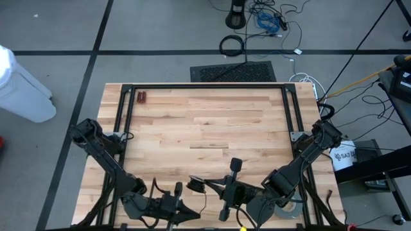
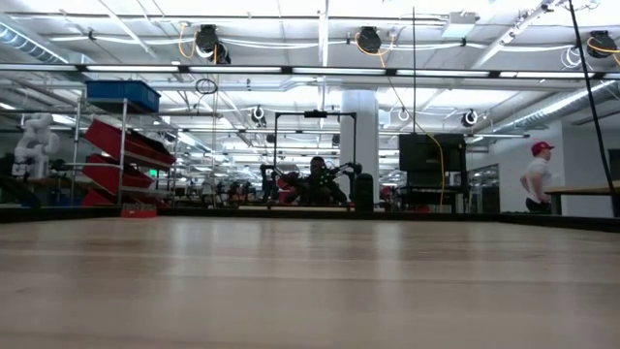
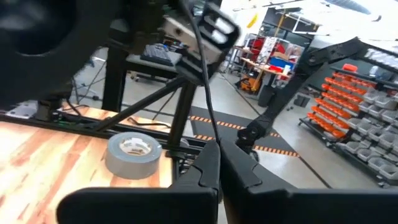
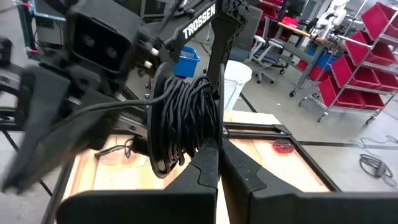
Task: Coil cords
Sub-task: Coil the black wire on the spool
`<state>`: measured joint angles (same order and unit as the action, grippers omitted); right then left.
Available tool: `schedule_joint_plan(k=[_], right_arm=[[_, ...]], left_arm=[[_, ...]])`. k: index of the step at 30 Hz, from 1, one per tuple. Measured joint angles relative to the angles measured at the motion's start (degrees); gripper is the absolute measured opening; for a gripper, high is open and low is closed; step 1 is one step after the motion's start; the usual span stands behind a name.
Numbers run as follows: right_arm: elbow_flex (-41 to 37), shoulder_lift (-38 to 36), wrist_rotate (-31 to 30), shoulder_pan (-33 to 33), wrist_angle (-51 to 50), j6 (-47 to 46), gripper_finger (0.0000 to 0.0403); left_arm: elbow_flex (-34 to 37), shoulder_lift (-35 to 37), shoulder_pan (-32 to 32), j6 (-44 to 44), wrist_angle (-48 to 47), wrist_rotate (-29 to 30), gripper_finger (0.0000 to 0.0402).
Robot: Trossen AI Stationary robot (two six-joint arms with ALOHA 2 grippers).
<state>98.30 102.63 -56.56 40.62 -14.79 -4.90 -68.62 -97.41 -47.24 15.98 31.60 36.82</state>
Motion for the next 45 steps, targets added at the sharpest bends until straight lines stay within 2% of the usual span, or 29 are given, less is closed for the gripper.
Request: schedule_joint_plan(k=[12, 16, 21, 35, 40, 45], right_arm=[[0.0, 0.0, 1.4, -0.2, 0.5, -1.1, 0.0], [0.0, 0.0, 1.4, 0.0, 1.0, -1.8, 0.0], [0.0, 0.0, 1.4, 0.7, 3.1, -1.9, 0.0], [0.0, -1.2, 2.9, 3.4, 2.6, -3.0, 0.0], [0.0, -1.2, 3.0, 3.4, 2.2, -3.3, 0.0], [-0.1, -1.2, 4.8, 3.3, 1.8, -4.3, 0.0]], left_arm=[[0.0, 0.0, 4.4, 0.1, -1.5, -1.4, 0.0001], [0.0, 0.0, 5.0, 0.2, -5.0, -1.5, 0.0001], [0.0, 0.0, 5.0, 0.2, -7.5, 2.6, 0.0001], [0.0, 0.0, 3.3, 0.0, -12.1, 6.4, 0.0001], [0.0, 0.0, 2.1, 0.0, -15.8, 9.9, 0.0001], [0.0, 0.0, 1.1, 0.0, -18.2, 10.2, 0.0006]])
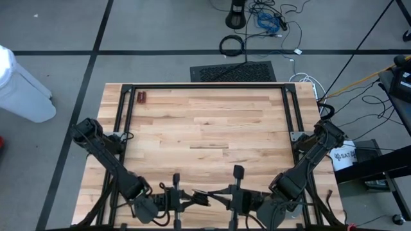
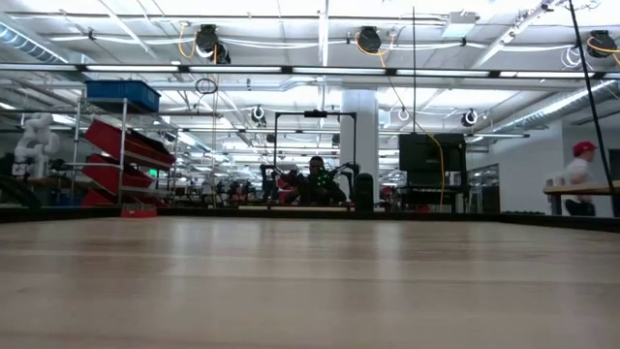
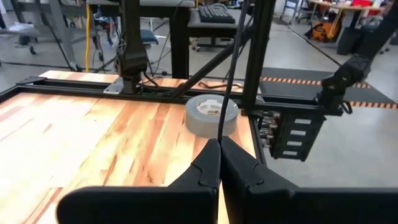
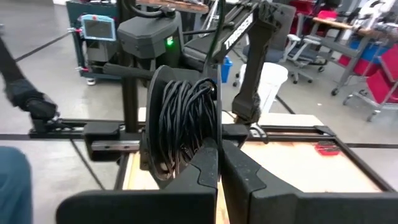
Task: Coil cords
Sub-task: Coil the black wire on the spool
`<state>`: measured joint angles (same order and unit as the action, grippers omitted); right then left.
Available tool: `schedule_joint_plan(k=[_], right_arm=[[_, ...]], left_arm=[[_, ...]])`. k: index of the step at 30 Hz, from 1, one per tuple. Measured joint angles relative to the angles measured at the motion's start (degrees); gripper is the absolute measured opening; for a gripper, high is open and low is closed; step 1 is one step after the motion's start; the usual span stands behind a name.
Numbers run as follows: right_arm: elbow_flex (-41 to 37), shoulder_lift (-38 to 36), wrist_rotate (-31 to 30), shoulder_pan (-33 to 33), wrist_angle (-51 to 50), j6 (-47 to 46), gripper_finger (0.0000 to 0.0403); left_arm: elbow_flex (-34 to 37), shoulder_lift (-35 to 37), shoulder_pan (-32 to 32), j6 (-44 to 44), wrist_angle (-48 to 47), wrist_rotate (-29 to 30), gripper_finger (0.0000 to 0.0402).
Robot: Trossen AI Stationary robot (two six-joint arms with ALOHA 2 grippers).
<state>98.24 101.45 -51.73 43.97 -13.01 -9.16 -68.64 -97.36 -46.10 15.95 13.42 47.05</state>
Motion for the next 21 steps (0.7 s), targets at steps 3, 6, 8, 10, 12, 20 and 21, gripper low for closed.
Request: schedule_joint_plan(k=[3, 6, 8, 10, 12, 20, 21], right_arm=[[0.0, 0.0, 1.7, -0.1, -0.7, -1.1, 0.0], [0.0, -0.1, 3.6, -0.2, -2.0, -2.9, 0.0], [0.0, -0.1, 5.0, -0.2, -2.9, -3.9, 0.0], [0.0, -0.1, 6.7, -0.2, -3.6, -4.9, 0.0], [0.0, -0.1, 8.0, -0.3, -4.7, -5.8, 0.0], [0.0, -0.1, 11.9, -1.8, -11.4, -11.3, 0.0], [0.0, -0.1, 12.0, -2.0, -11.9, -11.7, 0.0]], left_arm=[[0.0, 0.0, -0.5, -1.3, -0.3, 0.0, 0.0008], [0.0, 0.0, -0.7, -1.8, -0.7, 0.0, 0.0009], [0.0, 0.0, -0.8, -1.9, -1.0, 0.0, 0.0009], [0.0, 0.0, -0.8, -1.9, -1.7, 0.0, 0.001], [0.0, 0.0, -1.0, -1.8, -3.1, 0.0, 0.001], [0.0, 0.0, -1.8, -1.3, -7.3, 0.0, 0.001], [0.0, 0.0, -1.8, -1.3, -7.3, 0.0, 0.001]])
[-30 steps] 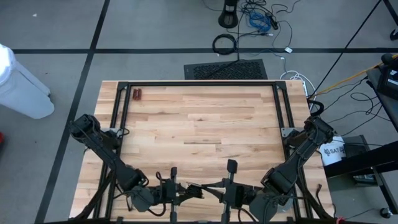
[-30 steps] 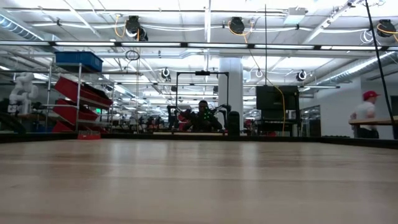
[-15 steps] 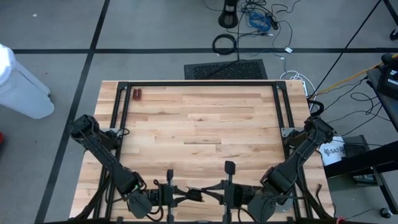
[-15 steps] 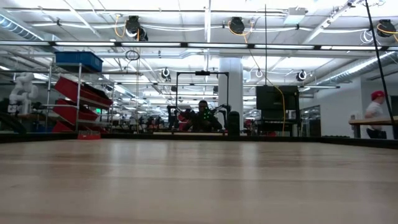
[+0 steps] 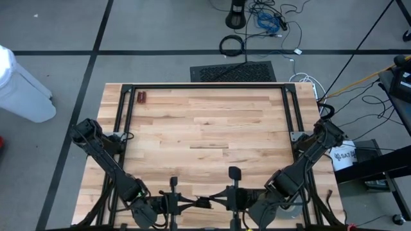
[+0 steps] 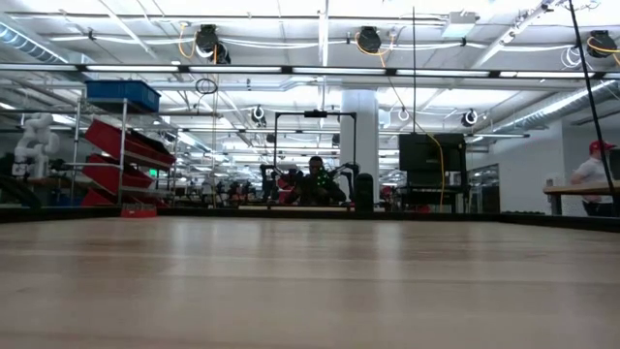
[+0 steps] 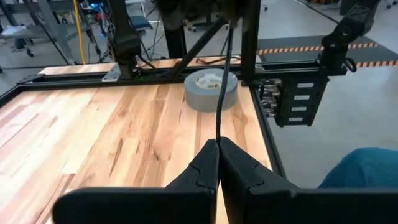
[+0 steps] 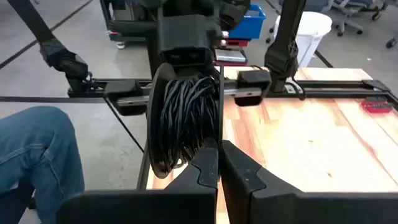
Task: Coil cords
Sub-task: Coil the black wire on the spool
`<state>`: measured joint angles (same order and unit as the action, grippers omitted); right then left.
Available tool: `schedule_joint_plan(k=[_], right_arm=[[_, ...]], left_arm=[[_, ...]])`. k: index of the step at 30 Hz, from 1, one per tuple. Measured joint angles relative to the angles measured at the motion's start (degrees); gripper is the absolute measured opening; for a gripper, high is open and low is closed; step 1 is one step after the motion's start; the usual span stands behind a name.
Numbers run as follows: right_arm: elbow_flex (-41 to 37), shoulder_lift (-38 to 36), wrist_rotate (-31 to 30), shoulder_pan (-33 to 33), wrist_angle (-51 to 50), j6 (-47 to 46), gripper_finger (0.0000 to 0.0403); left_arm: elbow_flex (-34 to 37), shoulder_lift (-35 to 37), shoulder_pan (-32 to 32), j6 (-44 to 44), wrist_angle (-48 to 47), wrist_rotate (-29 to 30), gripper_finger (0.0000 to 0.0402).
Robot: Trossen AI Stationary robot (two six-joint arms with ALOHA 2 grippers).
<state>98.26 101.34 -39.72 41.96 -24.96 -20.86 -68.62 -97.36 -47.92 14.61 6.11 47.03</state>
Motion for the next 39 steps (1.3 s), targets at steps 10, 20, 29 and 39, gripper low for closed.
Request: schedule_joint_plan(k=[10, 20, 29, 39], right_arm=[[0.0, 0.0, 1.1, -0.7, -1.9, -1.0, 0.0], [0.0, -0.1, 0.8, -0.7, -1.6, 0.2, 0.0], [0.0, -0.1, 0.6, -0.7, -1.6, 1.6, 0.0], [0.0, 0.0, -2.5, -0.7, -1.4, 2.5, 0.0]], left_arm=[[0.0, 0.0, -0.2, 2.9, -6.0, 0.0, 0.0014], [0.0, 0.0, -2.5, 2.8, -7.1, -0.5, 0.0096], [0.0, 3.4, -3.6, -0.1, -7.3, -0.1, 0.0111], [0.0, 11.4, -3.8, -0.4, -6.2, 2.6, 0.0111]])
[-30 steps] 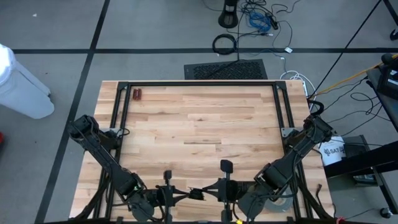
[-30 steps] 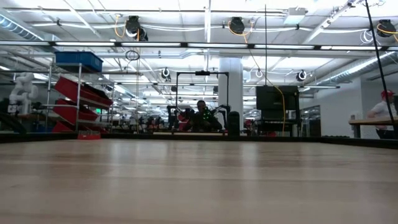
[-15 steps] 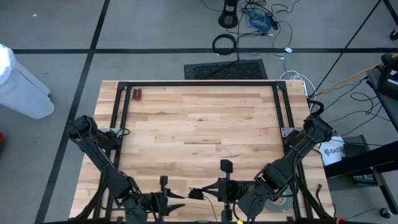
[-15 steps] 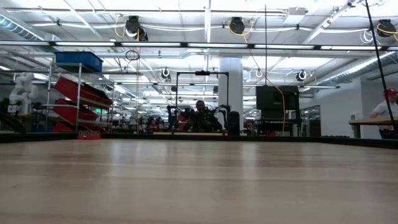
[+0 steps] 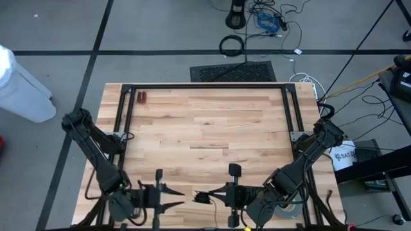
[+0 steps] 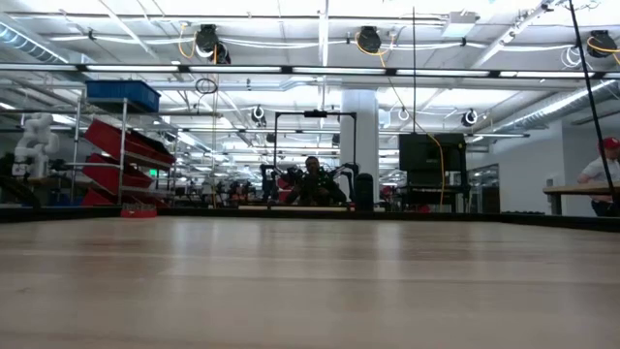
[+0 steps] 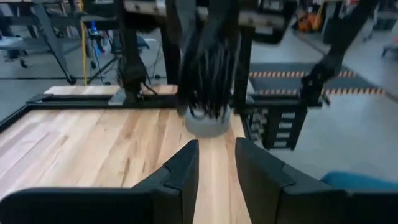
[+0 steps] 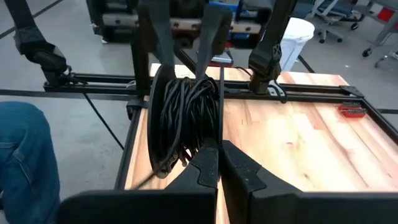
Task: Coil cords
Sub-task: Coil the black wire on the spool
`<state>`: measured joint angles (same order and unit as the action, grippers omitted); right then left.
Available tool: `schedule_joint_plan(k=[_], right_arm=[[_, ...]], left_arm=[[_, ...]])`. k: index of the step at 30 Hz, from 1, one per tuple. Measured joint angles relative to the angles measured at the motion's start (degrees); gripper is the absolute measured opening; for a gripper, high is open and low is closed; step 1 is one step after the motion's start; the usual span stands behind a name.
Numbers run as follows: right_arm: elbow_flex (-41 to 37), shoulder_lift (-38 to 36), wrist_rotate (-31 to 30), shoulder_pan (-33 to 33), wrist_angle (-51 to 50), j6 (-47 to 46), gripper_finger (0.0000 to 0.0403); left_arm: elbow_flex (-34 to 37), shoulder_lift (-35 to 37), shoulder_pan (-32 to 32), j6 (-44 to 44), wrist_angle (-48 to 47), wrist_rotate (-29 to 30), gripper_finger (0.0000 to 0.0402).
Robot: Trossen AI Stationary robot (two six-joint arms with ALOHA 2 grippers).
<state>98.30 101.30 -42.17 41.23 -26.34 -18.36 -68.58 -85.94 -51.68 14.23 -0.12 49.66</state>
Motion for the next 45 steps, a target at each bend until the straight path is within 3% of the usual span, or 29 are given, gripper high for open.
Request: schedule_joint_plan(k=[12, 21, 30, 45], right_arm=[[0.0, 0.0, -0.1, -0.1, 1.3, 1.1, 0.0], [0.0, 0.0, 0.4, -0.7, 1.3, 1.0, 0.0], [0.0, 0.1, 0.3, -0.7, 1.3, 1.0, 0.0], [0.0, 0.1, 0.3, -0.7, 1.7, 1.0, 0.0]], left_arm=[[0.0, -0.2, -0.6, -10.8, 6.5, 0.0, 0.0112], [0.0, -4.8, -1.0, -24.8, 18.2, 2.7, 0.0119], [0.0, -4.9, 0.1, -23.9, 19.4, 3.2, 0.0163], [0.0, -4.9, 1.5, -23.1, 19.8, 3.4, 0.0164]])
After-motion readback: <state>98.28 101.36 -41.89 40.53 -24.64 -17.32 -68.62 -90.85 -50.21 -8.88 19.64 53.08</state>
